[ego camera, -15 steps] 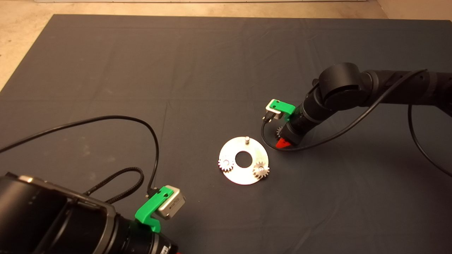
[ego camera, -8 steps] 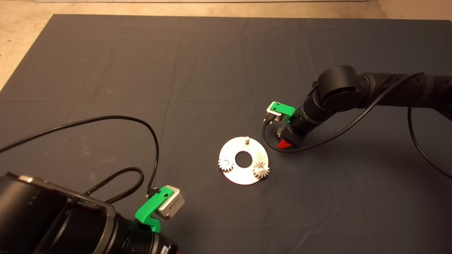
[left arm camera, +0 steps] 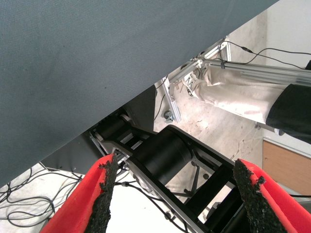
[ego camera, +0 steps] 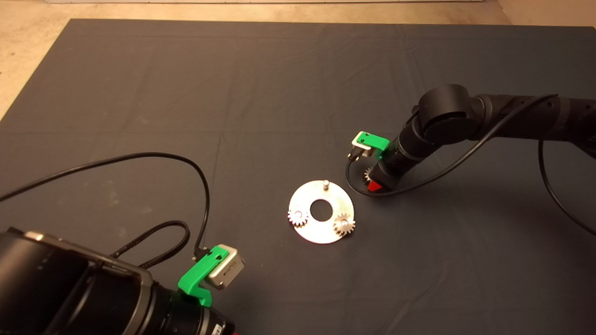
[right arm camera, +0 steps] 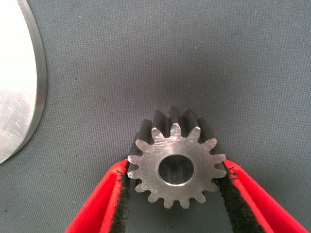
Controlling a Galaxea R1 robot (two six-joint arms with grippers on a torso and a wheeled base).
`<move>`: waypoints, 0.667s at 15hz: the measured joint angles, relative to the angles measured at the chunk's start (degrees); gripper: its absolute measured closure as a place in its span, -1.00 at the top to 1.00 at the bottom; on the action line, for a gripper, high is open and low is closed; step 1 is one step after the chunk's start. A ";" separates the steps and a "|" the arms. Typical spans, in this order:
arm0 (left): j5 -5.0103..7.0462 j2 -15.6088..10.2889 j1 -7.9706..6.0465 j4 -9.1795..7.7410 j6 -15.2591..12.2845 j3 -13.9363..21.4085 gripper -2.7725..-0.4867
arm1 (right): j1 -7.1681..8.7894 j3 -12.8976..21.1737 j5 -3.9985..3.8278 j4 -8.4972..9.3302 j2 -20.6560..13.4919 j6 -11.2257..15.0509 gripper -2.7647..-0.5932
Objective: Install three planetary gears onto the carrier pins
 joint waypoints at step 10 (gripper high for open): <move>0.00 0.00 0.00 0.00 -0.02 0.00 0.01 | -0.06 -0.05 0.89 -0.02 -0.05 0.00 -0.64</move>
